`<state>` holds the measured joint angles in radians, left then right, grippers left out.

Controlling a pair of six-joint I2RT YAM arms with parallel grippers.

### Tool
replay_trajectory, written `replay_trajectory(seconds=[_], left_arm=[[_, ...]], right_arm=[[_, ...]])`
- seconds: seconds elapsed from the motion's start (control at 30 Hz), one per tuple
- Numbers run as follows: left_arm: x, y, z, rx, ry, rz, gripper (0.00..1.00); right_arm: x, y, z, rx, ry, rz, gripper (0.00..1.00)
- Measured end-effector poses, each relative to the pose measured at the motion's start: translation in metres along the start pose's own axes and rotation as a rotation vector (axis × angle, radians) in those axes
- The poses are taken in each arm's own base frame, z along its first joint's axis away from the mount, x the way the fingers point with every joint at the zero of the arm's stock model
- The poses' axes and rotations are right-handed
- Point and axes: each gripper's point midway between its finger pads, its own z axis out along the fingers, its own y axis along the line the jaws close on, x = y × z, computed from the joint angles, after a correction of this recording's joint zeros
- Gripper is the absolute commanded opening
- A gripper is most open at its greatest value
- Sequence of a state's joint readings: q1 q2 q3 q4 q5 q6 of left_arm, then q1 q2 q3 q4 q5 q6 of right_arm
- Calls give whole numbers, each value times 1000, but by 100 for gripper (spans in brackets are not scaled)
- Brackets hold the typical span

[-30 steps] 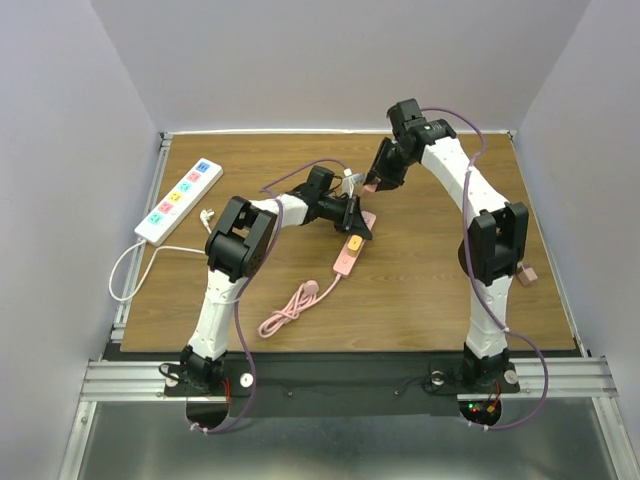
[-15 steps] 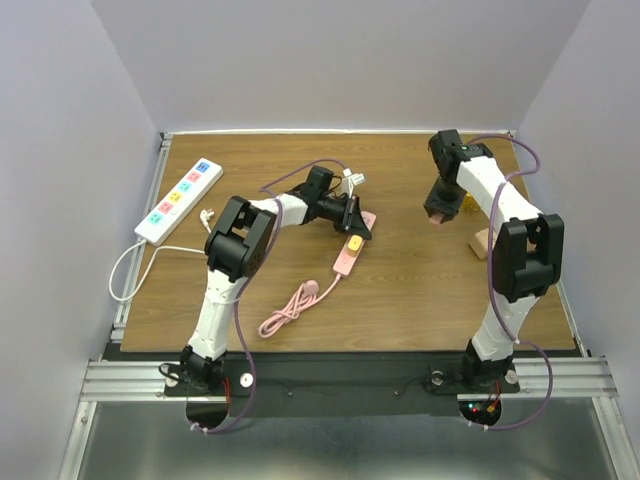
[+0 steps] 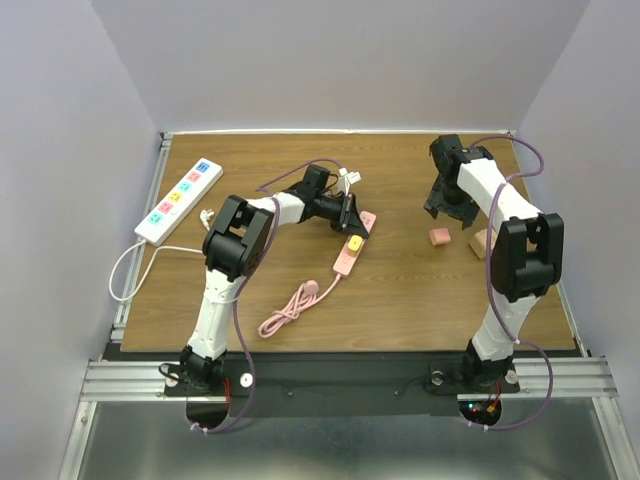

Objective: Pull the plug off the socket

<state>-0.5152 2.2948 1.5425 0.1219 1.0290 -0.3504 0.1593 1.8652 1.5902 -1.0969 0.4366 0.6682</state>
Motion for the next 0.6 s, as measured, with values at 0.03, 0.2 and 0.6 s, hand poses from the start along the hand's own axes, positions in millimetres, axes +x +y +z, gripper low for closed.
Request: replay_trajectory(seconds=[0.03, 0.2, 0.6], left_arm=[[0, 0, 0, 1, 0, -2, 0], [-2, 2, -3, 0, -4, -8, 0], [-10, 13, -18, -13, -41, -24, 0]], right_arm=[[-2, 3, -4, -21, -1, 4, 84], [-1, 27, -30, -179, 13, -11, 84], [147, 179, -152, -697, 140, -371, 87]])
